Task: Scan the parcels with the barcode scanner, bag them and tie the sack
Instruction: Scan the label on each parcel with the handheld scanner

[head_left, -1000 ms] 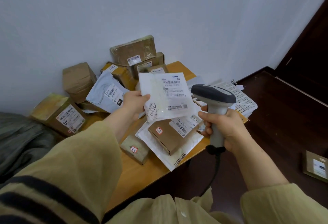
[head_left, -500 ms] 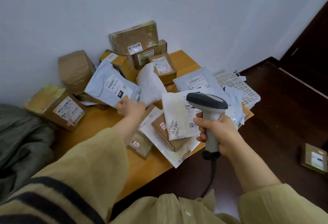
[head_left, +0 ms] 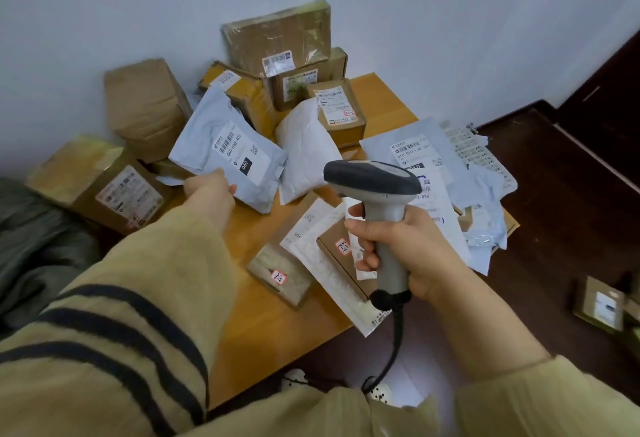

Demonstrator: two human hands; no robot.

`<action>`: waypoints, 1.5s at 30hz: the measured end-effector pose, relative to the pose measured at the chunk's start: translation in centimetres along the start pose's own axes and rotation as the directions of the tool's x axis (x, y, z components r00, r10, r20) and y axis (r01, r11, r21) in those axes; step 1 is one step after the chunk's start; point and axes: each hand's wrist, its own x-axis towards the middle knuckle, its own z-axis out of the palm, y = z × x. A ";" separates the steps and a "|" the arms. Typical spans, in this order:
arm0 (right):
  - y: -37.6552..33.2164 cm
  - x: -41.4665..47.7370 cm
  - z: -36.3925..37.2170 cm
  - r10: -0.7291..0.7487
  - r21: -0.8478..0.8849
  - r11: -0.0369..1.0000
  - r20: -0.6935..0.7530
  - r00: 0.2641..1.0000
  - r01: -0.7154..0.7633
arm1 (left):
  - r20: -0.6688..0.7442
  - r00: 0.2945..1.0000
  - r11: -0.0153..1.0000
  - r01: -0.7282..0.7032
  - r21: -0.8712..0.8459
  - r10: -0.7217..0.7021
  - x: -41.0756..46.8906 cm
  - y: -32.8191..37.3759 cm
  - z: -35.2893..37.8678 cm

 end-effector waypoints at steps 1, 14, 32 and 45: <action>0.0 0.1 0.1 0.003 0.004 1.000 -0.002 1.000 -0.003 | 0.018 1.000 0.999 0.018 -0.047 -0.017 0.1 0.0 0.0; -0.8 -0.9 1.4 -0.059 0.019 0.998 0.168 0.984 0.057 | -0.002 0.868 0.867 -0.496 0.047 0.497 -5.6 2.2 -3.7; -3.6 -6.9 -2.4 -0.244 0.047 0.970 0.177 0.954 0.239 | 0.129 0.681 0.658 -0.730 0.182 0.720 -12.7 5.8 -3.2; -3.5 -7.9 -4.5 -0.264 0.028 0.964 0.145 0.953 0.263 | 0.179 0.654 0.627 -0.756 0.188 0.735 -14.9 6.0 -1.9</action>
